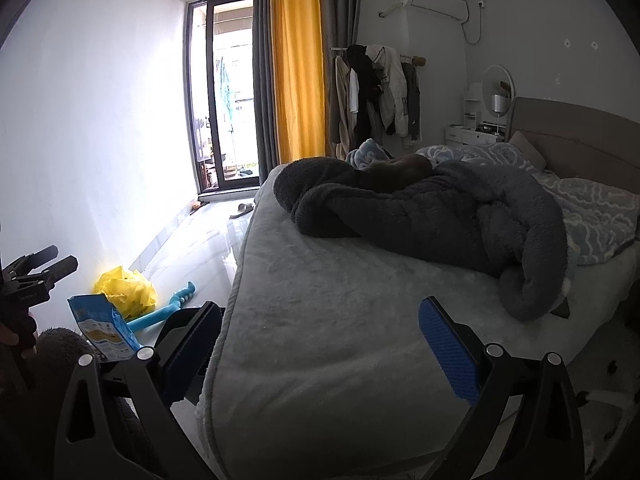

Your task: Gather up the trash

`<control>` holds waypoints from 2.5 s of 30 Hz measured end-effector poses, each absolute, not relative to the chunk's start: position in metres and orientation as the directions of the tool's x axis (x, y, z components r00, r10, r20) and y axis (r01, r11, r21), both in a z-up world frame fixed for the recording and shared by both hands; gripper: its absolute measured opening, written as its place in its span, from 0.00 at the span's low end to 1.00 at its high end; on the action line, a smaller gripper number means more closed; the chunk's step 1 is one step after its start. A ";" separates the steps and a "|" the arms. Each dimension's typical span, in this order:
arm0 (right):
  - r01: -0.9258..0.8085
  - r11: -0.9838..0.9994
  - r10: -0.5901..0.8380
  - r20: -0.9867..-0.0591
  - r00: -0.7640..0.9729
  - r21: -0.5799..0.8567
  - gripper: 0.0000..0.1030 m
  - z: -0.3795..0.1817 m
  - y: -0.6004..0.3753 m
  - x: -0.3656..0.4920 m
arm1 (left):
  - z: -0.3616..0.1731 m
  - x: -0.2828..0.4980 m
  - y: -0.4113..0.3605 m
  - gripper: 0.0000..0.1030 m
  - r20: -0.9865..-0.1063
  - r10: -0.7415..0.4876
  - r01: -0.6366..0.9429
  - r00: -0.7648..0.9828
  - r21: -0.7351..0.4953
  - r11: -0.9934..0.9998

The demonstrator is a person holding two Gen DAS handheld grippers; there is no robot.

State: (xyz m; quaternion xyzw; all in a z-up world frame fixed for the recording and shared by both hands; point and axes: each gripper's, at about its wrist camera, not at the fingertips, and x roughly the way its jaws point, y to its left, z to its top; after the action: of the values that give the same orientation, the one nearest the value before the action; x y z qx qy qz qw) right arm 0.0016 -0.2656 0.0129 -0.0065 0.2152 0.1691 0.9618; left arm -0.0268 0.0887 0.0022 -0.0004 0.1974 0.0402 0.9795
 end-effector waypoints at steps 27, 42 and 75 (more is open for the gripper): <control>-0.344 0.938 0.326 -0.429 0.842 0.038 0.97 0.012 -0.256 0.003 | 0.001 -0.027 0.089 0.97 -0.403 0.025 -0.030 0.915 -0.006 1.000; -0.344 0.938 0.329 -0.429 0.841 0.045 0.97 0.011 -0.255 0.002 | -0.001 -0.028 0.086 0.97 -0.401 0.018 -0.014 0.916 0.013 1.000; -0.341 0.939 0.327 -0.430 0.842 0.046 0.97 0.011 -0.254 0.001 | -0.001 -0.028 0.085 0.97 -0.401 0.018 -0.015 0.916 0.013 1.000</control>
State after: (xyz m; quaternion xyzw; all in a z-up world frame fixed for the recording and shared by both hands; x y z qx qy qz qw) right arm 0.0012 -0.2540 0.0113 -0.0160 0.2211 0.1741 0.9595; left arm -0.0278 0.0854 -0.0010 0.0047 0.2049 0.0085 0.9787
